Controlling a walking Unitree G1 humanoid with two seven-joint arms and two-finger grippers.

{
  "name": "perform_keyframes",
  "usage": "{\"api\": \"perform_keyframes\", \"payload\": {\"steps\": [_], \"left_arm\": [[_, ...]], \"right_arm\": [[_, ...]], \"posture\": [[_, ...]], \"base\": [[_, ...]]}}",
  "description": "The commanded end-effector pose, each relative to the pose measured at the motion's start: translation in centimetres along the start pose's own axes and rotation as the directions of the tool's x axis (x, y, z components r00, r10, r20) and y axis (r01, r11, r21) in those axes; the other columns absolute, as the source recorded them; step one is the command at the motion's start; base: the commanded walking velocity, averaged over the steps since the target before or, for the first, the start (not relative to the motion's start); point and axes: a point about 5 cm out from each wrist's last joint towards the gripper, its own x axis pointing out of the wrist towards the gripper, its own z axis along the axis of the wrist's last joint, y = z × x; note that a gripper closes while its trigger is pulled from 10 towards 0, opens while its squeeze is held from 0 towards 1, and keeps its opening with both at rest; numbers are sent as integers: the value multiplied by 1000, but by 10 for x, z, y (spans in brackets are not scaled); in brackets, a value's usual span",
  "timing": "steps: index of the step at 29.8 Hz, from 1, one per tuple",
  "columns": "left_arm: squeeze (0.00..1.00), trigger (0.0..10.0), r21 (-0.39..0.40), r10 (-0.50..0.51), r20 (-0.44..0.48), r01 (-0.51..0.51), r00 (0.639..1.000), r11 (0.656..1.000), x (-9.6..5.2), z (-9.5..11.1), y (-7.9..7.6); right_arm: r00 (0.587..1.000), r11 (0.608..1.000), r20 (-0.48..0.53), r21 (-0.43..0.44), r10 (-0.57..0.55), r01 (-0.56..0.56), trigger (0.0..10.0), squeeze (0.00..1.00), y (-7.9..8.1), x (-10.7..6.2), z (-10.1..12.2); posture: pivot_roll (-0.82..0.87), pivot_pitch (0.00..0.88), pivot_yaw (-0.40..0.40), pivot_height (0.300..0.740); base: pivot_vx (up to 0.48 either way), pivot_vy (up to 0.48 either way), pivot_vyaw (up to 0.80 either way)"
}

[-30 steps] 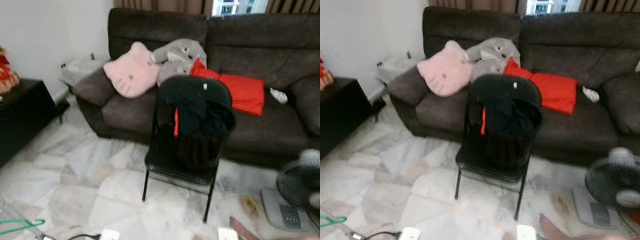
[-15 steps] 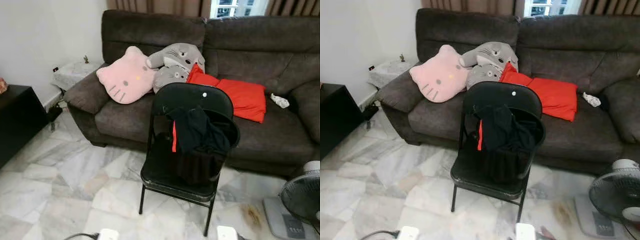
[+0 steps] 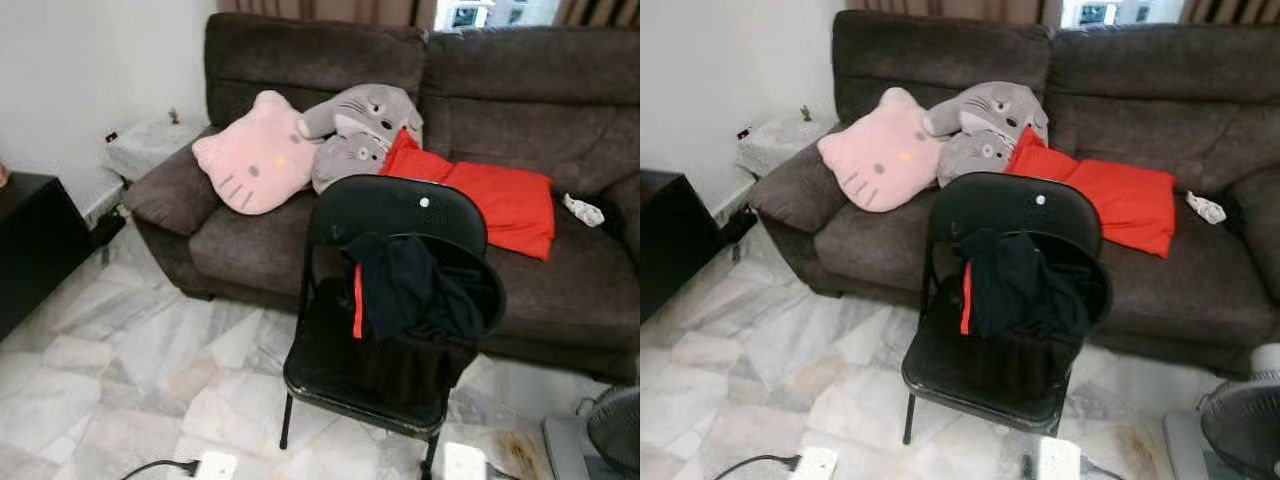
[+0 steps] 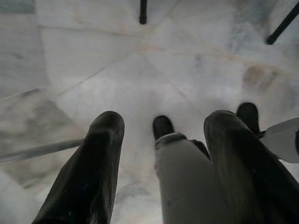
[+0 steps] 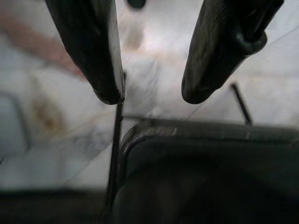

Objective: Hang hanger

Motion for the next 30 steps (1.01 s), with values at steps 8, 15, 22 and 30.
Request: {"api": "perform_keyframes", "payload": {"steps": [8, 15, 22, 30], "left_arm": [[0, 10000, -2, 20, -38, -20, 999, 1000, -2, -12, 7], [0, 10000, 2, 19, -38, -19, 999, 1000, -2, -11, 7], [0, 10000, 3, 21, -40, -20, 999, 1000, -2, -11, 8], [0, 10000, 2, 21, -42, -21, 999, 1000, -2, -12, 7]], "right_arm": [[911, 990, 408, -142, 56, 3, 10000, 0, 26, 22, 106], [804, 979, 568, -184, 177, -86, 10000, 0, 40, 18, 147], [778, 947, 545, -251, 311, -203, 10000, 0, 64, 24, 178], [844, 904, 369, -328, 390, -274, 10000, 1000, 78, 35, 185]], "posture": [[0, 0, 24, 740], [-4, 0, 29, 740], [-1, 0, 36, 740], [17, 0, 33, 740]], "base": [[0, 0, 0], [0, 0, 0], [0, 0, 0], [0, 0, 0]]}}
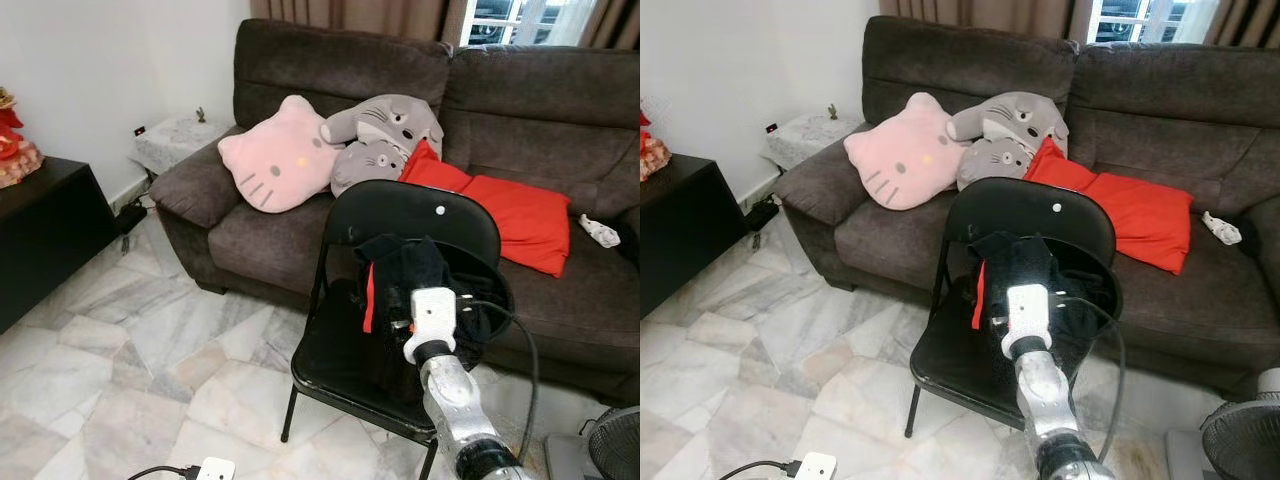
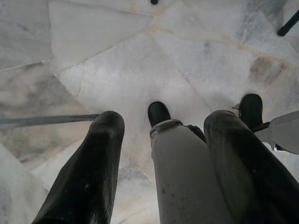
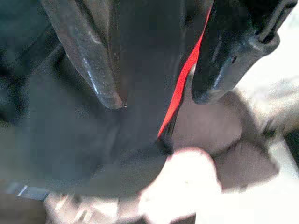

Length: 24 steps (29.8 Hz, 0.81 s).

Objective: Hang hanger

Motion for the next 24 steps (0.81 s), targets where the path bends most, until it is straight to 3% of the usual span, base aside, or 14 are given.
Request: {"api": "perform_keyframes", "payload": {"steps": [1, 4, 9, 10, 24], "left_arm": [[0, 10000, 4, 5, -15, -5, 1000, 1000, 0, -3, 1], [0, 10000, 2, 4, -16, -4, 1000, 1000, 0, -3, 1], [0, 10000, 1, 3, -18, -3, 1000, 1000, 0, -3, 1], [0, 10000, 1, 2, -18, -2, 1000, 1000, 0, -3, 1], [0, 10000, 4, 0, -19, 0, 1000, 1000, 0, -3, 1]], "right_arm": [[998, 999, -36, -13, 47, -47, 10000, 1000, 4, 5, 4], [996, 996, -78, -71, 50, -56, 10000, 1000, 4, 7, 2], [996, 998, -88, -54, 21, -26, 10000, 992, 1, 7, 1], [995, 998, -99, -55, 15, -20, 10000, 0, -1, 6, -1], [983, 997, -182, -82, -27, 12, 10000, 0, -7, 1, -14]], "posture": [[18, 0, 33, 740], [21, 0, 30, 740], [23, 0, 30, 740], [23, 0, 30, 740], [25, 0, 35, 740]], "base": [[0, 0, 0], [0, 0, 0], [0, 0, 0], [0, 0, 0], [0, 0, 0]]}}
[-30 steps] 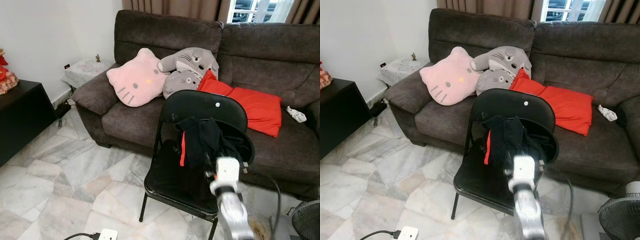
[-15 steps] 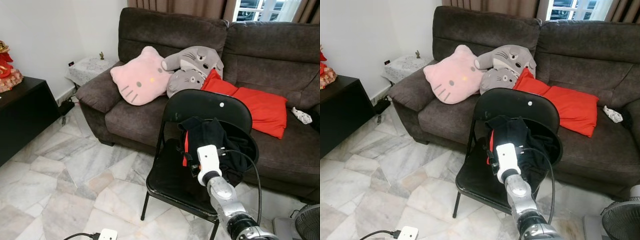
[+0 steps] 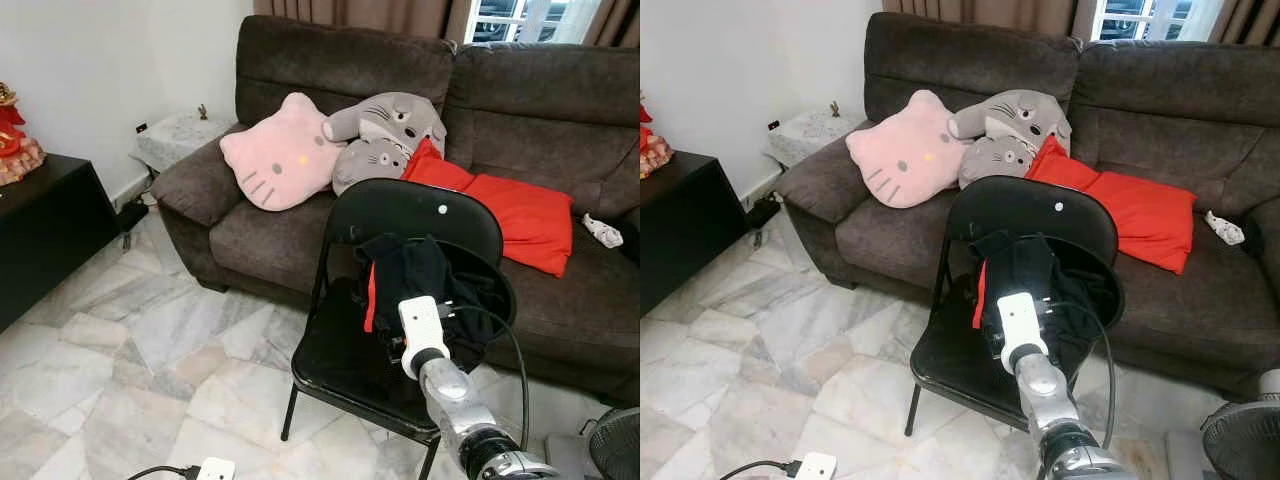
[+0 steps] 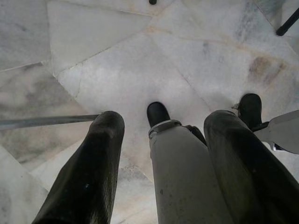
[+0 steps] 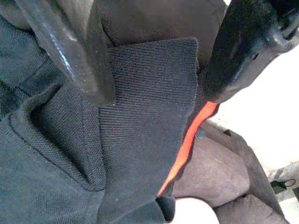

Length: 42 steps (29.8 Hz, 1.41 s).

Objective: Hang hanger

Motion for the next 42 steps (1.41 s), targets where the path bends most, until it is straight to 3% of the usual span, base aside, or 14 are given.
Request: {"api": "perform_keyframes", "payload": {"steps": [1, 9, 14, 18, 21, 24, 26, 37, 42], "left_arm": [[0, 10000, 4, 1, -19, -1, 1000, 1000, 0, -3, 2], [0, 10000, 1, -2, -18, 2, 1000, 1000, 0, -3, 1], [0, 10000, -2, -3, -18, 3, 1000, 1000, 0, -4, 0], [0, 10000, -1, -3, -18, 3, 1000, 1000, 0, -4, 0], [0, 10000, -1, -2, -18, 2, 1000, 1000, 0, -3, 0], [0, 10000, 0, -3, -19, 3, 1000, 1000, 0, -4, 0], [0, 10000, 2, -5, -20, 5, 1000, 1000, 0, -4, 0], [0, 10000, 4, -6, -20, 6, 1000, 1000, 0, -3, 1], [0, 10000, 5, -5, -20, 5, 1000, 1000, 0, -3, 1]], "right_arm": [[999, 1000, -40, 8, -21, 21, 10000, 0, -2, 0, -4], [997, 999, -69, -8, -38, 37, 10000, 0, -2, -1, -8], [985, 985, -32, 7, -172, 172, 10000, 0, -17, -1, -3], [964, 963, -6, 20, -267, 267, 10000, 0, -28, -4, -2], [925, 925, 19, 42, -379, 378, 10000, 0, -41, -9, -5], [911, 911, 25, 35, -413, 412, 10000, 0, -45, -12, -6], [880, 881, 43, 41, -472, 471, 10000, 0, -51, -16, -9], [811, 813, 58, 61, -583, 580, 10000, 0, -62, -26, -16], [849, 850, 68, 102, -525, 517, 10000, 0, -58, -21, -8]], "posture": [[24, 0, 36, 740], [30, 0, 34, 740], [30, 3, 32, 740], [27, 3, 33, 740], [27, 3, 33, 740], [19, 4, 33, 740], [16, 4, 33, 740], [12, 3, 34, 740], [12, 2, 34, 740]], "base": [[0, 0, 0], [0, 0, 0], [0, 0, 0], [0, 0, 0], [0, 0, 0], [0, 0, 0], [0, 0, 0], [0, 0, 0], [0, 0, 0]]}}
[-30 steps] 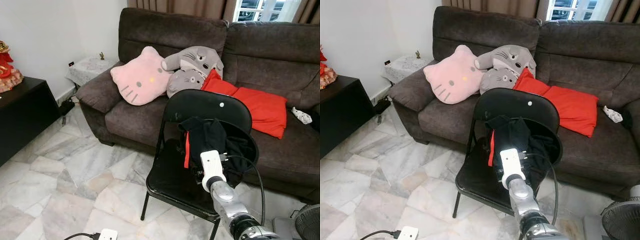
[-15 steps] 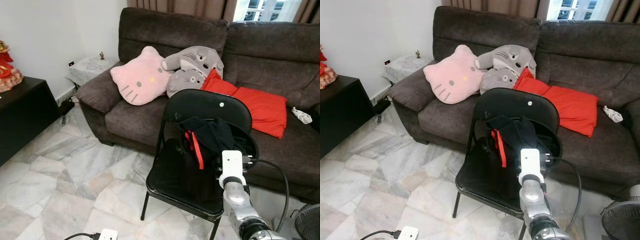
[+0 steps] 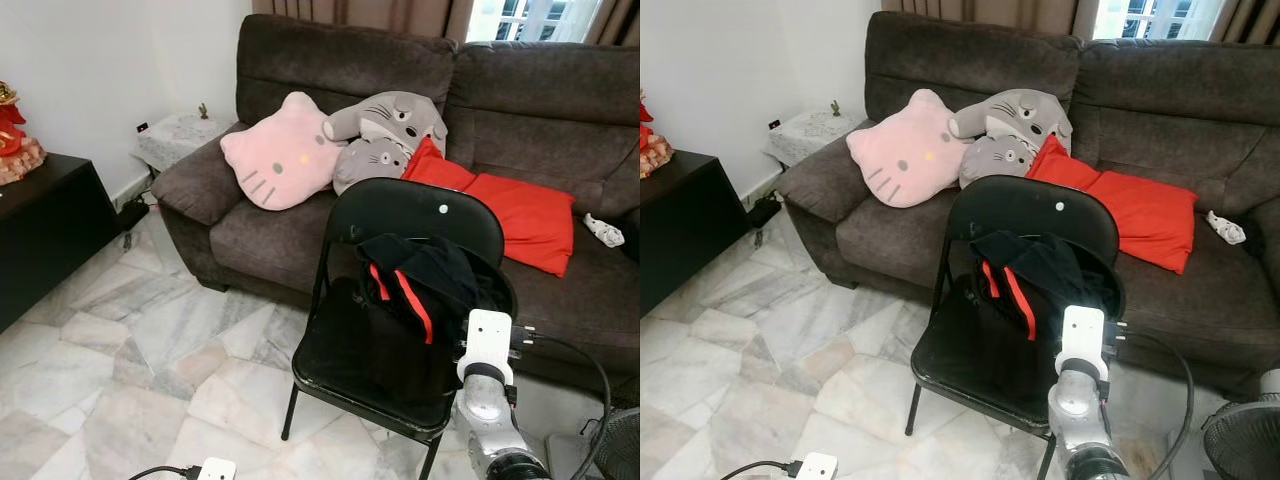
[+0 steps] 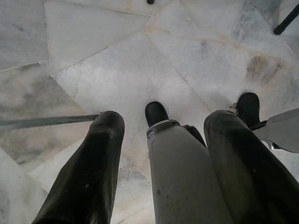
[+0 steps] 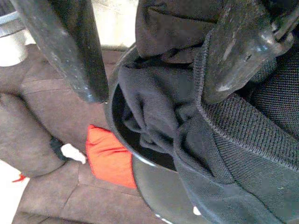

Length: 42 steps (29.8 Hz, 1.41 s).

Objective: Hang hanger

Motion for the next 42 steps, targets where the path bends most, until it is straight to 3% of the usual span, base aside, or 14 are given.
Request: {"api": "perform_keyframes", "payload": {"steps": [1, 12, 25, 27, 31, 36, 42], "left_arm": [[0, 10000, 5, 5, -20, -5, 1000, 1000, 0, -3, 2], [0, 10000, 4, 4, -21, -4, 1000, 1000, 0, -3, 2], [0, 10000, 7, -1, -25, 1, 1000, 1000, 0, -3, 2], [0, 10000, 7, -1, -25, 2, 1000, 1000, 0, -3, 2], [0, 10000, 7, -1, -24, 1, 1000, 1000, 0, -3, 2], [0, 10000, 7, 3, -22, -3, 1000, 1000, 0, -3, 2], [0, 10000, 8, 1, -23, -1, 1000, 1000, 0, -3, 2]], "right_arm": [[999, 999, 31, 36, 38, -39, 10000, 0, 5, 4, 12], [957, 957, 7, -11, 291, -291, 10000, 0, 35, 7, 28], [907, 908, -90, -48, 411, -416, 10000, 0, 50, 1, 19], [915, 916, -80, -41, 396, -400, 10000, 0, 49, 1, 19], [970, 972, -62, -2, 236, -237, 10000, 0, 31, 9, 22], [986, 987, -58, 39, 155, -153, 10000, 0, 23, 13, 24], [974, 977, -102, 95, 202, -193, 10000, 0, 28, 9, 17]], "posture": [[12, 2, 34, 740], [19, 0, 36, 740], [20, 0, 38, 740], [21, 0, 38, 740], [25, 0, 37, 740], [25, 0, 37, 740], [32, 0, 38, 740]], "base": [[0, 0, 0], [0, 0, 0], [0, 0, 0], [0, 0, 0], [0, 0, 0], [0, 0, 0], [0, 0, 0]]}}
